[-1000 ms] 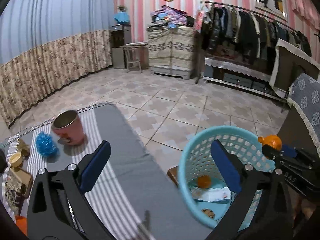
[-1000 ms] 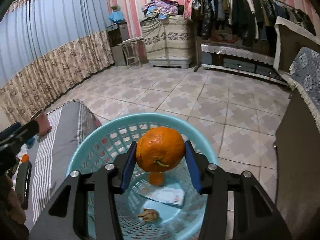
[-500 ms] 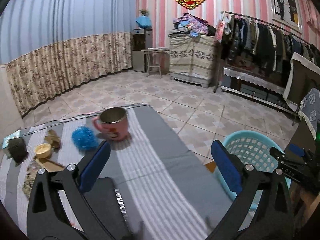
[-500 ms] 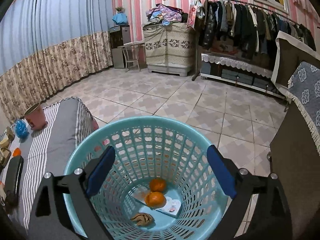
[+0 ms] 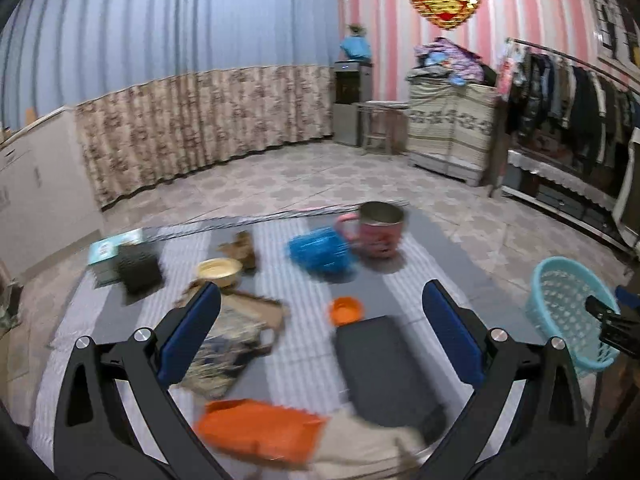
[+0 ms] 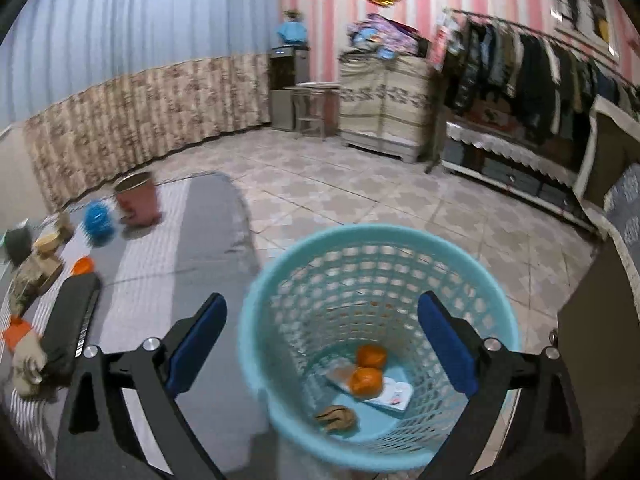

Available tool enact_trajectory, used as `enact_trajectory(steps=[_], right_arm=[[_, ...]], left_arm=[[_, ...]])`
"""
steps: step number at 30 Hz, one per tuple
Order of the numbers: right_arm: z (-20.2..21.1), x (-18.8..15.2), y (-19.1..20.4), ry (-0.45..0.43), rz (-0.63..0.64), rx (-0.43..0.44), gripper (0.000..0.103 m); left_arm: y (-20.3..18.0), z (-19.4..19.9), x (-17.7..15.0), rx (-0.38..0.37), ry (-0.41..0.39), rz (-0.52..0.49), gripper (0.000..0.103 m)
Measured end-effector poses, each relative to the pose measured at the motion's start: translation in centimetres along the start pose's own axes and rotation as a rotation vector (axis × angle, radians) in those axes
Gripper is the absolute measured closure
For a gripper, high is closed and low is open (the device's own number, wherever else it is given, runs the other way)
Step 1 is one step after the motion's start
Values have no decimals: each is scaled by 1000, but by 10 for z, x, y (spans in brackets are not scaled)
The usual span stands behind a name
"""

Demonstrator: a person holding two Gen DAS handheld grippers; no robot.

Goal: Collect trash
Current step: 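Move the right tool back to the mat and grasp the beige cloth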

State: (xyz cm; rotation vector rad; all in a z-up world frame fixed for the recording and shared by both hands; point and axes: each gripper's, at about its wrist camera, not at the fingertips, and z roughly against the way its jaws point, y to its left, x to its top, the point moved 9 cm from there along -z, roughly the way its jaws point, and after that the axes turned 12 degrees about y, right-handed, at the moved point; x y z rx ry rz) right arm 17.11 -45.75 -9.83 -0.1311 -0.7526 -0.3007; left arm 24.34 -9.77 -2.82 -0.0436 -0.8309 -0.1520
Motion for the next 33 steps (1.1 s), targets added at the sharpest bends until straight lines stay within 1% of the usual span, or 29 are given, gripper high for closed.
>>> enact_trajectory(steps=[3,6,7,11,12,14,19,22,30,31,33], right_arm=[[8,-5,40,-1,85,23,9],[12,-12,85,12,164,60,9],[14,-14,94,13,178,73,9],[22,-32,141,38,229,149,9],[24,-36,148,44,236,162,9],[28,-46,169,58,256,200,9],[36,-62,206,76,303,247,9],[37,-70,227,81,354,245,9],[33,-89,258,132,419,274,10],[34,-92,261,137,432,278,12],[33,-97,265,152,452,285,27]], left_arm=[[37,1,-16,41,13,21,5],[63,-6,-30,67,41,36,5],[74,-8,-37,77,50,40,5],[99,-9,-55,103,70,65,5],[104,-9,-58,104,74,71,5],[109,-8,-64,113,76,73,5],[123,-2,-76,138,73,81,5],[132,0,-84,141,78,90,5],[154,7,-96,160,87,129,5],[156,8,-96,160,87,134,5],[158,10,-96,164,85,135,5]])
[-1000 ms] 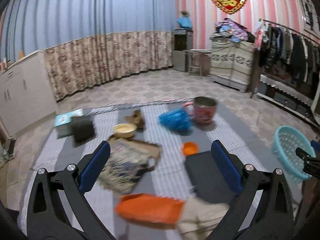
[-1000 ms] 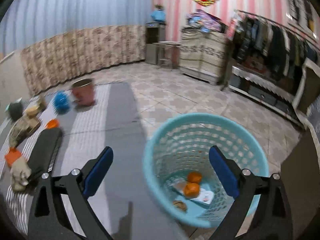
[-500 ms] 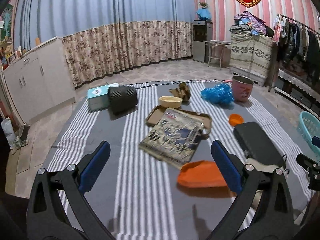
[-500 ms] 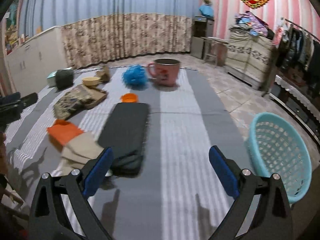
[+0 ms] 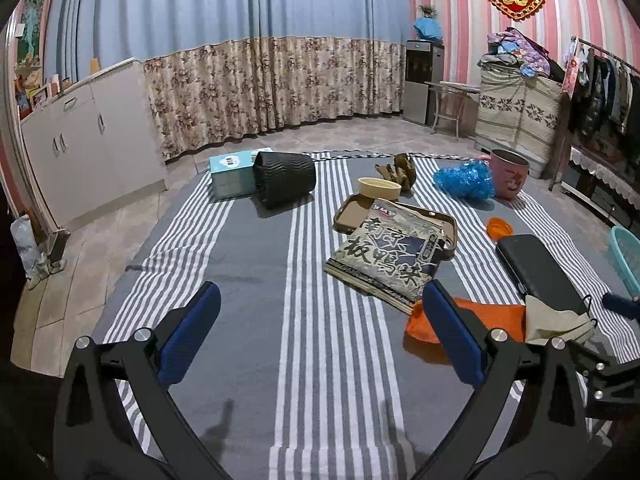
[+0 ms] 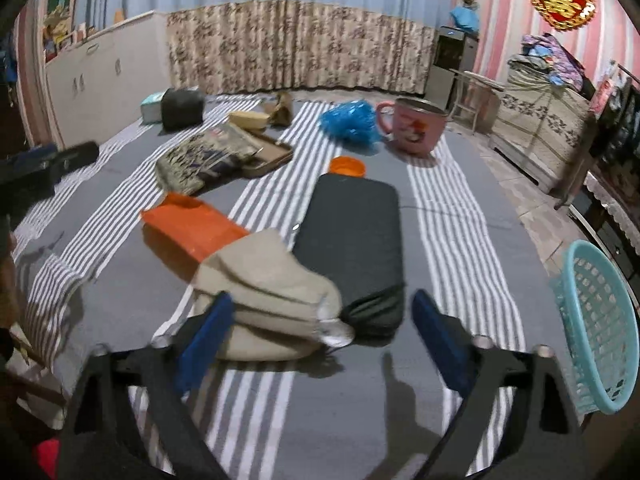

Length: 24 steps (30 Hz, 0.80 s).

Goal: Collect trash
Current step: 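Move the right tool back to the mat and grasp the beige cloth, then grasp the orange plastic sheet with the left tool while the right holds the beige cloth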

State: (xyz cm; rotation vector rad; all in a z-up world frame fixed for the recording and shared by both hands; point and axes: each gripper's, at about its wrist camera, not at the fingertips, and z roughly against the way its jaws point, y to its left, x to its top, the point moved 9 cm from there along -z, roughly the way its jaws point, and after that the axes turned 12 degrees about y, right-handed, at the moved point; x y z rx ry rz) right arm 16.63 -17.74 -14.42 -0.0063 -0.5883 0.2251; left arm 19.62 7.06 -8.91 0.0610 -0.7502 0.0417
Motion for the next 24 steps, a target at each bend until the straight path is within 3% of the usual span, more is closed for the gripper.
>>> enact_trajectory(steps=[1,3,5,9,12,24], right_arm=[[-2,-2,3,14,7,14,31],[-6,-4,7,30,10,57,50],[-6,-5,9,25,11,69,55],[1,-6,8,16,19,82,75],[8,-2,-2,-4,-2,78,83],[27,10,-77,-54,-129,18,83]], left_arm=[[0,1,0,2,-1,-1,5],[-1,2,0,2,-1,-7,5],[-4,2,-3,2,1,-17,5],[-11,-1,-9,-5,13,-33,5],[-18,-3,-13,-11,22,-44,5],[-50,-12,-26,-99,75,-101,6]])
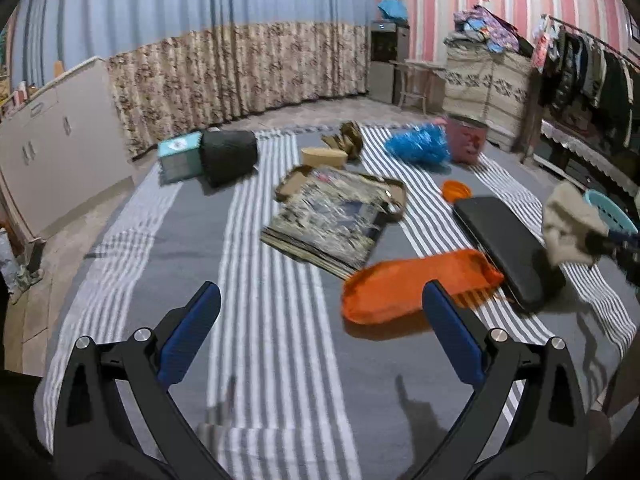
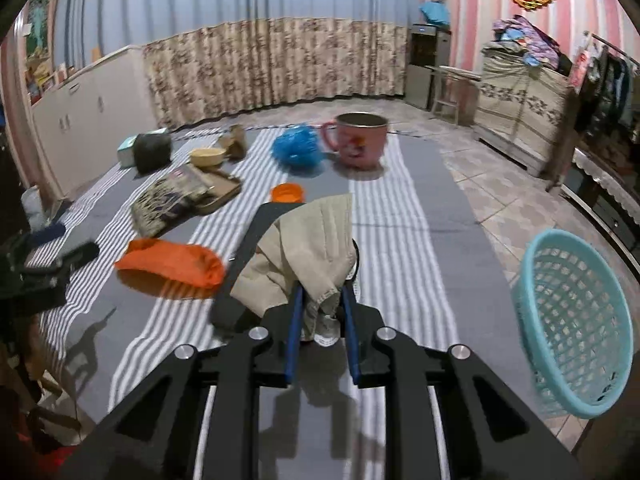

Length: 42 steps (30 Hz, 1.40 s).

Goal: Collect trash
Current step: 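Grasp the orange plastic sheet with the left tool while the right holds the beige cloth, then carry both items over the basket while the left tool drops the orange sheet inside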

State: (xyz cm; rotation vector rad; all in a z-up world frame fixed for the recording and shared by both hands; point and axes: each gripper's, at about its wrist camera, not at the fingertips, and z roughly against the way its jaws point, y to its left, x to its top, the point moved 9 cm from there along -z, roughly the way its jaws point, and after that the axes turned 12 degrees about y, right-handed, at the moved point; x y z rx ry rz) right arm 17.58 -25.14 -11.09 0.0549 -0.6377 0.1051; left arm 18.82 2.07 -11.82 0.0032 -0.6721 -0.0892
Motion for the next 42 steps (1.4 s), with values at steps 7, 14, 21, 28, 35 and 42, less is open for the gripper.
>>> enact_trajectory(steps=[7,14,21,28,35,42], right_arm=[[-2,0,-26,1,-53,-10,83],[-10,-4,-36,13,-81,-7,83],[-13,-4,-37,16,-83,-3,83],[-13,-4,-48,9,-95,-10,83],[4,1,-66,-36,-112,-26,83],[38,13,-113,-112,-169,-74,83]], left_arm=[[-28,-18,-6,-59,58,-56,6],[-53,-41,-7,-72,139,-143,6],[-69,-53,1,-71,165,-213,40],[-74,-41,15,-100,136,-220,95],[-64,-21,38,-82,64,-175,103],[-77,15,75,-73,-30,-191,103]])
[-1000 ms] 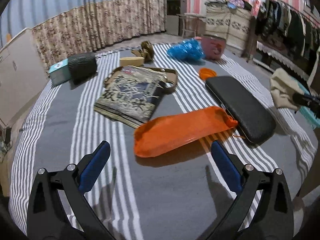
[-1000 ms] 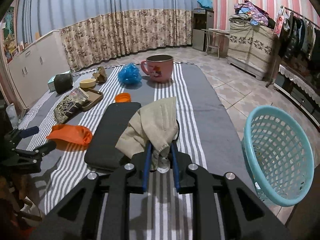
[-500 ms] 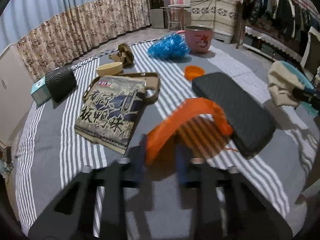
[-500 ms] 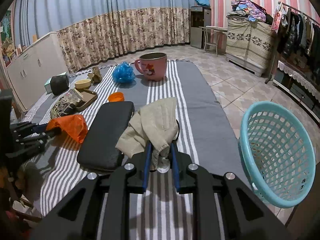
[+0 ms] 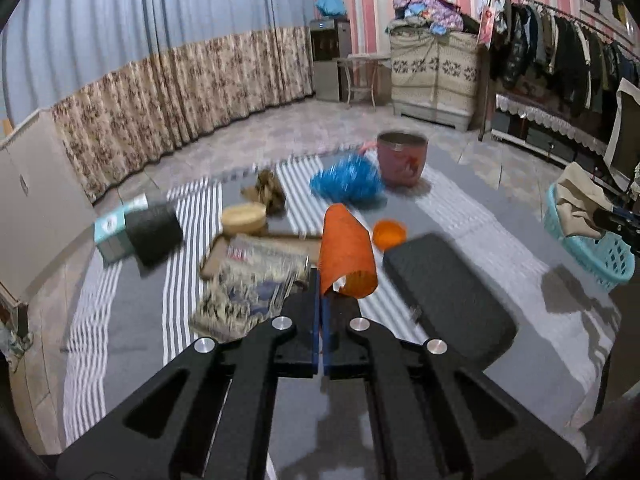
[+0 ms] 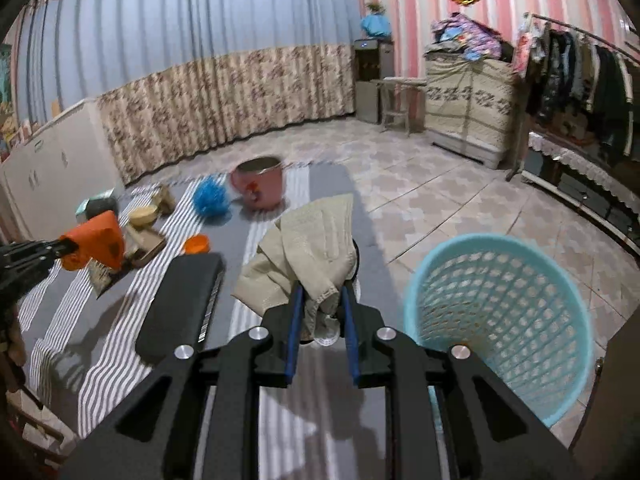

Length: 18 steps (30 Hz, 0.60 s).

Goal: Collect trash
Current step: 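Carry both items over the basket while the left tool drops the orange sheet inside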

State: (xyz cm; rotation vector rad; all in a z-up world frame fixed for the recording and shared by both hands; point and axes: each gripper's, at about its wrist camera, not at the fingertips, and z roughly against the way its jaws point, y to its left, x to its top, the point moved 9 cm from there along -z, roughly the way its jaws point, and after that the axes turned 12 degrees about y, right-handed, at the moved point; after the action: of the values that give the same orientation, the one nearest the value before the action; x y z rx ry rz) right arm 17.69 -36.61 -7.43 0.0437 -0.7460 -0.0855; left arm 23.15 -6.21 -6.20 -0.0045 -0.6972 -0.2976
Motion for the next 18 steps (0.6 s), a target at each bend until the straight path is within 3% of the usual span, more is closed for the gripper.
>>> enact_trajectory(steps=[7,12,18], right_arm=[[22,-1,-75,-48,-117,-82,83],[31,-10,-133,-51,-176,-221,83],[31,-20,-181,-45,-251,-285,83]], left_arm=[[-41,20,37,-44,-69,-33,103],[-96,18,56,-110,-88,-78,103],[-179,12,70,-187,-112,-161,103]])
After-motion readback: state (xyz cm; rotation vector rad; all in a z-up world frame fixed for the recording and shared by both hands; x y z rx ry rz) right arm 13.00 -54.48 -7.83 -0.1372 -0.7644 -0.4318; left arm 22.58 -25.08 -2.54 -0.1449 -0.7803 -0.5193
